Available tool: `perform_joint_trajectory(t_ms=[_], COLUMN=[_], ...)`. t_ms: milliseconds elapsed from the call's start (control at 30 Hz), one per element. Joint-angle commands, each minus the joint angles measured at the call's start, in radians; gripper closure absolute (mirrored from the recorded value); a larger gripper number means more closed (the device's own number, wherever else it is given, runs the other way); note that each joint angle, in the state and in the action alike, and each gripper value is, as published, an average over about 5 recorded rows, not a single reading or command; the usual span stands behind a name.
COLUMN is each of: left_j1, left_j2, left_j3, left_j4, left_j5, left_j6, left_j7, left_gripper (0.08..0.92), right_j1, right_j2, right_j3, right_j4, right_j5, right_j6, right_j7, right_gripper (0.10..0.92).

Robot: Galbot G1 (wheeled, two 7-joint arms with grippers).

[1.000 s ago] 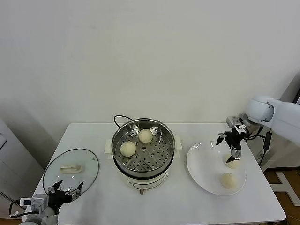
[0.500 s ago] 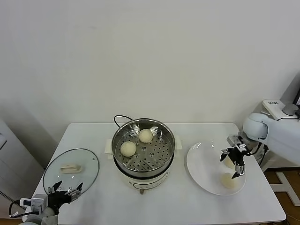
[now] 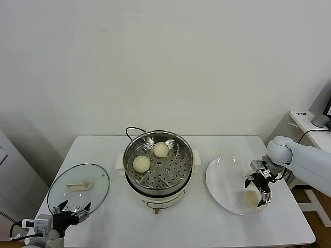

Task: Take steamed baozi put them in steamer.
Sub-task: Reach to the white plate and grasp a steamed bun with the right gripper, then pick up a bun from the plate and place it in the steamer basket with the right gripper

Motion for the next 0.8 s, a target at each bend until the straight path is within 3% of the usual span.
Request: perform_joint_trajectory(t_ms=[33,567,800], left_j1=[0.003,0.006,0.007], left_j2=[-0.002,-0.003,-0.002], left_j3=[0.001,0.0,0.0], left_j4=[0.0,0.0,0.001], left_j5=[0.001,0.003,0.005], left_j6=[0.0,-0.001,-0.002], left_j7=[0.0,0.0,0.0], left_gripper=[0.177,0.177,0.177], right_j1=[-0.051,-0.045,0.168], right_j2=[-0.001,-0.021,-0.038], right_j3=[0.051,0.058,-0.07], right_j4=[-0.014,0.023,0.065], right_j5=[-0.04,-0.047,0.021], right_j6=[0.008,0.014,0.005], right_j7=[-0.006,-0.03,-0.036], right_gripper=[0.252,0.494,0.542])
